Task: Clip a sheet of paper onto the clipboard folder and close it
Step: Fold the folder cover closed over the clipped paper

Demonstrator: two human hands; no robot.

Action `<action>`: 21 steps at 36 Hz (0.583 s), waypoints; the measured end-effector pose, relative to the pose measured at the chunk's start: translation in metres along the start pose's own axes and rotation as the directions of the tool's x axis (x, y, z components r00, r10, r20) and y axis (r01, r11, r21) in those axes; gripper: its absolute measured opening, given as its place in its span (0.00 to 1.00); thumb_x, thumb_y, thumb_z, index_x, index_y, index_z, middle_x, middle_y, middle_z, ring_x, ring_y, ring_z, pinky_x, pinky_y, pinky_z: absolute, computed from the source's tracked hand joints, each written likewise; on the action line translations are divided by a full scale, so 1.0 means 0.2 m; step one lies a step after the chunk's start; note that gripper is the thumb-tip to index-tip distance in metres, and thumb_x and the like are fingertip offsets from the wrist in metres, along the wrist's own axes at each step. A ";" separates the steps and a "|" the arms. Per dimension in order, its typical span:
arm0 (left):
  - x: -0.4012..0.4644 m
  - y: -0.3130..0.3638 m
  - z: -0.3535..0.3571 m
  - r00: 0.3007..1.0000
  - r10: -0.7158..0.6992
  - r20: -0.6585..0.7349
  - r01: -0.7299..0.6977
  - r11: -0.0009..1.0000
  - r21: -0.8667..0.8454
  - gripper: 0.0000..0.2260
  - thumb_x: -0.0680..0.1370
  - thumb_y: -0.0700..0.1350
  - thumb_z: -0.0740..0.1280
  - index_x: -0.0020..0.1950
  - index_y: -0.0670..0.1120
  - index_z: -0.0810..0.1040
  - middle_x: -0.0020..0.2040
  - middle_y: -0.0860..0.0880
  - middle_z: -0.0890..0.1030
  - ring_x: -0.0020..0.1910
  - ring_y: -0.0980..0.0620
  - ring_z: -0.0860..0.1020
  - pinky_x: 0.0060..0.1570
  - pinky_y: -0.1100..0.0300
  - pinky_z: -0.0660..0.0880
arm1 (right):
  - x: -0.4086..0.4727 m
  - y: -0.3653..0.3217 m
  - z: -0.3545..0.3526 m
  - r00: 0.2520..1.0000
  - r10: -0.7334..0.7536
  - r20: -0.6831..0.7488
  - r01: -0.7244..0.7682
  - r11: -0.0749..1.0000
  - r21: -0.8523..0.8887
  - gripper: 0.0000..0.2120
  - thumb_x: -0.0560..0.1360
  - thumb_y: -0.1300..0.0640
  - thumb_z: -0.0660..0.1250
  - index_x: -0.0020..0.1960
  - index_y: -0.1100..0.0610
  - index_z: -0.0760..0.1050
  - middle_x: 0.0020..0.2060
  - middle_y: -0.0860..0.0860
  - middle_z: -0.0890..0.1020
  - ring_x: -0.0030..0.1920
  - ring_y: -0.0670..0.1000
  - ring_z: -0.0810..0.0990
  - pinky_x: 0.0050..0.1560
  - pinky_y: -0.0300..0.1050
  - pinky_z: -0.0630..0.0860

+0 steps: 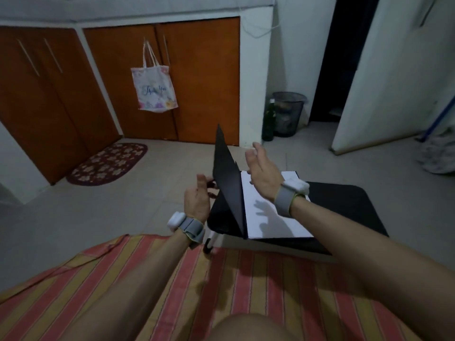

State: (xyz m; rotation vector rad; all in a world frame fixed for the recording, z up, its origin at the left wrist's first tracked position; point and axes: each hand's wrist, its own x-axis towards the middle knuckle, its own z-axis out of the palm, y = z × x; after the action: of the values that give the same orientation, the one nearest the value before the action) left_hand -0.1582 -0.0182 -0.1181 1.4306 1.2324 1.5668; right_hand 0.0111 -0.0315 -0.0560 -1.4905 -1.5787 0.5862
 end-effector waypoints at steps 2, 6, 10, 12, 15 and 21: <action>0.00 0.05 0.07 0.998 0.036 0.049 -0.035 0.999 -0.025 0.24 0.75 0.66 0.48 0.39 0.64 0.83 0.41 0.56 0.84 0.42 0.52 0.83 0.46 0.43 0.80 | 0.02 -0.05 -0.06 0.999 0.045 0.014 -0.046 0.997 0.062 0.35 0.76 0.31 0.46 0.77 0.47 0.53 0.71 0.55 0.70 0.64 0.61 0.75 0.65 0.60 0.71; 0.02 0.12 0.20 0.982 0.043 0.185 -0.032 0.998 -0.060 0.27 0.76 0.66 0.48 0.39 0.57 0.83 0.51 0.50 0.85 0.51 0.50 0.82 0.56 0.45 0.77 | 0.02 -0.10 -0.15 0.995 0.062 0.082 -0.067 0.995 0.068 0.37 0.73 0.29 0.51 0.76 0.47 0.54 0.71 0.52 0.71 0.58 0.58 0.79 0.52 0.55 0.81; 0.01 0.14 0.30 0.956 0.076 0.285 -0.080 0.997 0.001 0.24 0.79 0.62 0.48 0.44 0.59 0.83 0.47 0.51 0.86 0.49 0.56 0.82 0.53 0.58 0.75 | 0.06 -0.09 -0.23 0.997 0.026 0.075 -0.020 0.996 -0.083 0.34 0.77 0.41 0.63 0.76 0.53 0.55 0.56 0.49 0.77 0.40 0.39 0.78 0.31 0.33 0.75; 0.01 0.13 0.34 0.946 0.070 0.315 -0.079 0.997 0.018 0.24 0.80 0.60 0.48 0.46 0.58 0.83 0.46 0.52 0.85 0.48 0.57 0.82 0.51 0.60 0.75 | 0.08 -0.08 -0.29 0.991 0.073 0.113 -0.057 0.988 -0.142 0.32 0.77 0.52 0.67 0.76 0.56 0.56 0.57 0.53 0.79 0.43 0.48 0.81 0.37 0.40 0.81; 0.01 0.08 0.38 0.928 0.005 0.373 -0.033 0.997 0.069 0.22 0.80 0.61 0.50 0.48 0.54 0.83 0.47 0.51 0.84 0.48 0.54 0.81 0.50 0.56 0.75 | 0.08 -0.07 -0.39 0.979 0.102 0.176 -0.044 0.952 -0.304 0.29 0.77 0.57 0.67 0.75 0.57 0.61 0.64 0.60 0.77 0.58 0.58 0.79 0.57 0.50 0.79; 0.00 -0.07 0.43 0.876 -0.070 0.478 -0.179 0.871 0.457 0.15 0.78 0.62 0.56 0.53 0.55 0.76 0.46 0.51 0.82 0.46 0.50 0.80 0.39 0.59 0.71 | 0.05 0.04 -0.57 0.969 0.155 0.191 -0.047 0.880 -0.473 0.30 0.76 0.61 0.69 0.75 0.58 0.62 0.67 0.60 0.74 0.61 0.57 0.77 0.54 0.41 0.72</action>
State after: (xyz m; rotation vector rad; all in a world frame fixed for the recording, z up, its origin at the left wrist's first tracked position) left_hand -0.0761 0.0040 -0.1361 2.0431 1.3272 0.8513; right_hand 0.1096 -0.0449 -0.0008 -1.9286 -1.9210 0.4624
